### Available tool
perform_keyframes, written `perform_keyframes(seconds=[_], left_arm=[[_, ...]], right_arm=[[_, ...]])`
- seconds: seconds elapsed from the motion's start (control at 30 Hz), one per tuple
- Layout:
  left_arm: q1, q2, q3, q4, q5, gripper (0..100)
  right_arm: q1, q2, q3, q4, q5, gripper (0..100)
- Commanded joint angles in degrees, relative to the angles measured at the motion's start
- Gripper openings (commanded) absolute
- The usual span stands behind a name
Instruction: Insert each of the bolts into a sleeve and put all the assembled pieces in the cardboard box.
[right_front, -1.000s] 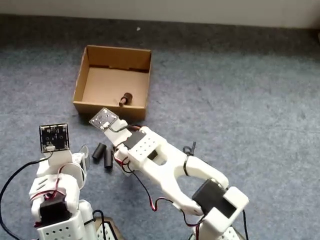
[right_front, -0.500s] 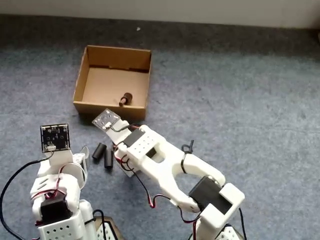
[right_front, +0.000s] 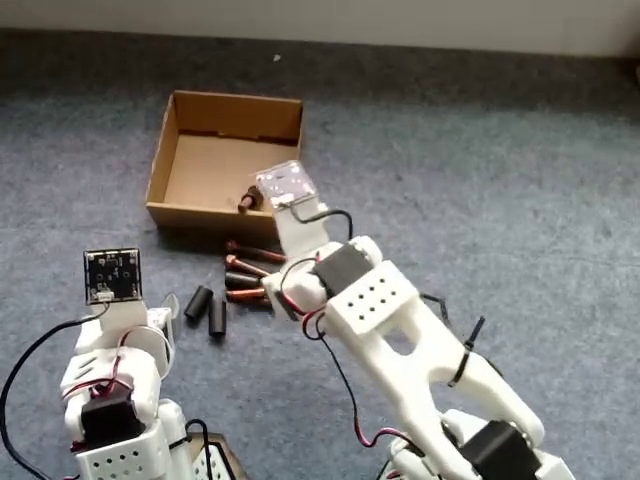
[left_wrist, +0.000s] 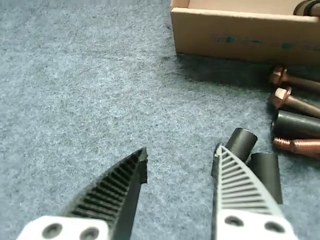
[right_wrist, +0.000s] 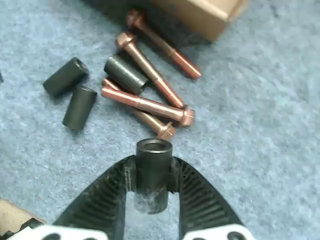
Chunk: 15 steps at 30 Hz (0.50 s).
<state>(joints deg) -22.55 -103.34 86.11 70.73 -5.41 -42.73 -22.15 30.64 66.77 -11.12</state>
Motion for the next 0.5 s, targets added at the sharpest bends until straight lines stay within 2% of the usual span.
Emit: perform_keyframes(seconds=[0.0, 0.13, 0.23, 0.47], left_arm=[[4.79, -0.31, -4.0, 0.35, -4.75, 23], [11.12, 0.04, -5.58, 0.35, -7.12, 23], [15.43, 4.09, -9.8, 0.44, -8.44, 23], [27.12, 29.76, -26.15, 2.73, -14.77, 23]], right_arm=[[6.2, -6.46, 2.33, 1.19, -2.81, 0.4], [12.09, -11.91, 9.27, -0.13, -2.55, 0.4], [17.71, -15.6, 14.99, -5.67, -2.99, 0.4], [29.67, -17.98, 26.42, -22.2, -3.08, 0.4]])
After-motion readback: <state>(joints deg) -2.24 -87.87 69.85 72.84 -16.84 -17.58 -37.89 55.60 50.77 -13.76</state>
